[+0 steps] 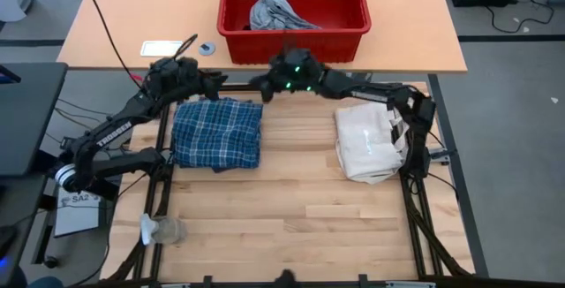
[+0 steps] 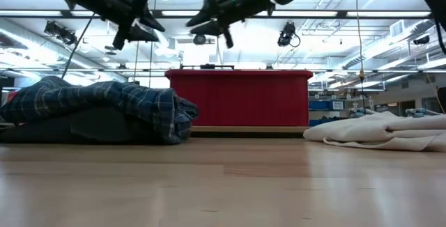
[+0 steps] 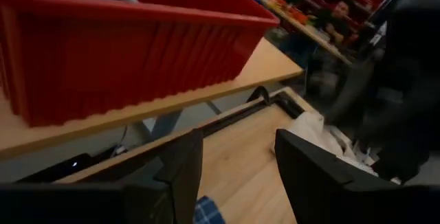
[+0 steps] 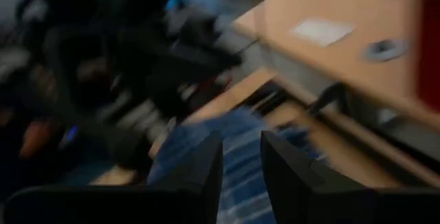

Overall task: Fold Laundry from Bin
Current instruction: Remove the gray shirt from the laundry bin

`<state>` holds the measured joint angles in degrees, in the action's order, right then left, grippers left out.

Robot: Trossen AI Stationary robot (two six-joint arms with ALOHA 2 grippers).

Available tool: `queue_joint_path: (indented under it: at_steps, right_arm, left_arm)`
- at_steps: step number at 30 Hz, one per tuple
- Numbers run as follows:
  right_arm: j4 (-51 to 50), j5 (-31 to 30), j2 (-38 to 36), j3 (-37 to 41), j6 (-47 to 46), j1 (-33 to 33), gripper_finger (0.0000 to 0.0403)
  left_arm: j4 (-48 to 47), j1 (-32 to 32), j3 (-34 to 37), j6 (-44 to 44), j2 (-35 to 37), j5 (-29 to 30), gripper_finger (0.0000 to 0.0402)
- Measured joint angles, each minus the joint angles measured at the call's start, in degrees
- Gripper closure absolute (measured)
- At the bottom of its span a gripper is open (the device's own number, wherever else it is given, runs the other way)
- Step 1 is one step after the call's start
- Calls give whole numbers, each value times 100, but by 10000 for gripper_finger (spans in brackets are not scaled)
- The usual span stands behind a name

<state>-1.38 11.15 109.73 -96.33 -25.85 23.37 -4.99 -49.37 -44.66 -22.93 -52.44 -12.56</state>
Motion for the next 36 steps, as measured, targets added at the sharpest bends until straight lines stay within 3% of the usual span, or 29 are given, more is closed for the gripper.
queue_joint_path:
  at_steps: [3, 6, 13, 20, 25, 30, 34, 36]
  right_arm:
    - [-45, -244, -268, 2, -374, 285, 296]
    - [-206, 113, -530, 2, -453, 658, 296]
    - [-919, 386, -1069, 2, -255, 1345, 290]
    - [-1447, 515, -1332, 2, -394, 2051, 242]
    - [-1754, 1195, -1335, 4, -396, 2633, 187]
    - [-1948, 1097, -1333, 4, -322, 3092, 144]
    - [-1934, 845, -1335, 4, -115, 3389, 136]
    - [-1946, 747, -1335, 4, -27, 3532, 136]
  left_arm:
    - [-58, -224, -352, 74, -419, -437, 214]
    - [-359, -323, -819, 150, -876, -662, 214]
    - [-1559, -489, -2536, 984, -1879, -519, 214]
    - [-2406, -769, -3895, 1182, -2910, -210, 214]
    - [-2536, -874, -4351, 1168, -3425, -211, 214]
    - [-2337, -1058, -4666, 911, -3647, 101, 214]
    - [-1853, -1325, -4695, 791, -3666, 539, 213]
    - [-1799, -1518, -4695, 753, -3703, 484, 206]
